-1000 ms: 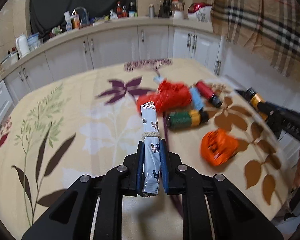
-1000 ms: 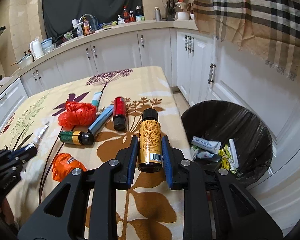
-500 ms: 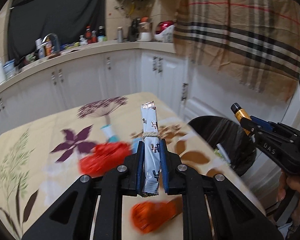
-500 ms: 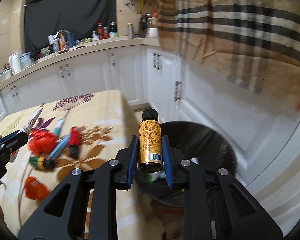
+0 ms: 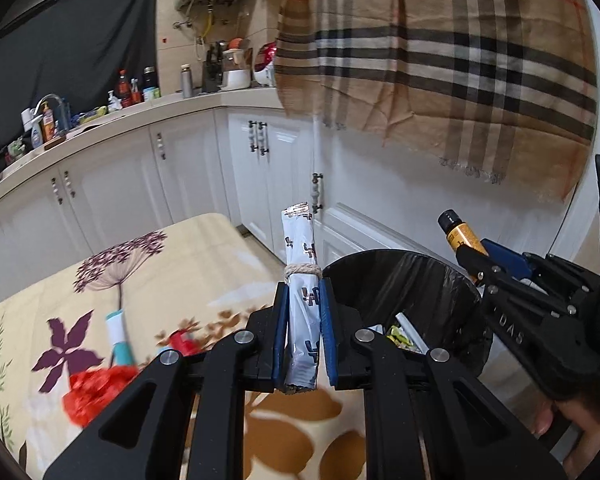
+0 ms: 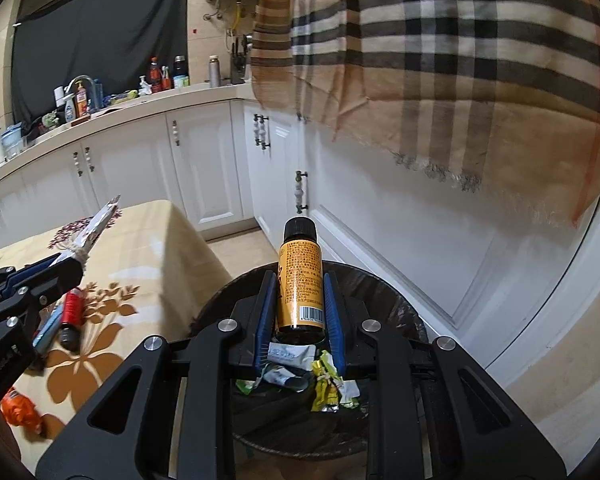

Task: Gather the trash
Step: 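Carry both items over the bin and open both tools to drop them, then move both tools back to the table and grasp the red spray can with the right tool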

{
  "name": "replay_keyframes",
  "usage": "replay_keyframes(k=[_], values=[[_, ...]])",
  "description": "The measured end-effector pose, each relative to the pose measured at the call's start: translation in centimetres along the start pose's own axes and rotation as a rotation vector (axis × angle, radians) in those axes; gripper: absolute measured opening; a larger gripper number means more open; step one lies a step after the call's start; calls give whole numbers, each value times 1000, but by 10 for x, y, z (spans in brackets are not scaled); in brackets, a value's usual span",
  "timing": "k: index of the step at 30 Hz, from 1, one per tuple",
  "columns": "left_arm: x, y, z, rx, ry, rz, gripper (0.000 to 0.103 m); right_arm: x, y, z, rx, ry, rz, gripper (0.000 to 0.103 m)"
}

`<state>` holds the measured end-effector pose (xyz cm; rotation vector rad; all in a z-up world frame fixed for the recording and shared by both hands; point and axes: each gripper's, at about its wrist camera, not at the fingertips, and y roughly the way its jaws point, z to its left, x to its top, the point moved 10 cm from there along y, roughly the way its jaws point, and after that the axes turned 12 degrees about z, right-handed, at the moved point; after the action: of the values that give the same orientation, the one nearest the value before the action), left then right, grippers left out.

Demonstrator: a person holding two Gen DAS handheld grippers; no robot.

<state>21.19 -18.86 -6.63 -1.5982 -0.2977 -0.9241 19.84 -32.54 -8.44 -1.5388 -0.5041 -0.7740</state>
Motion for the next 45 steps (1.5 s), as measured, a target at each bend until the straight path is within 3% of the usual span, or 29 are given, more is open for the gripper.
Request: replay_keyframes(k=[17,20,22,24,27,36,45], values=[[26,53,-34,9,52,33,17,5,37,-34,-36,65,20,23],[28,58,-36,19,55,33,20,5,41,-39,-51,79,19,27],[28,60,-35,17,48,40,26,3,43,-41,-51,88,26,35],[28,59,-33,14,37,39,36,2,44,-42,-54,89,26,35],[29,55,-30,16,30,34,38,1,41,-41,-54,85,28,35],[12,14,5,44,-13,20,52,-6,22,-14,-8,61,39,36],[-32,-41,82,144,-111,22,58,-19,-3,64,119,-28,60,37]])
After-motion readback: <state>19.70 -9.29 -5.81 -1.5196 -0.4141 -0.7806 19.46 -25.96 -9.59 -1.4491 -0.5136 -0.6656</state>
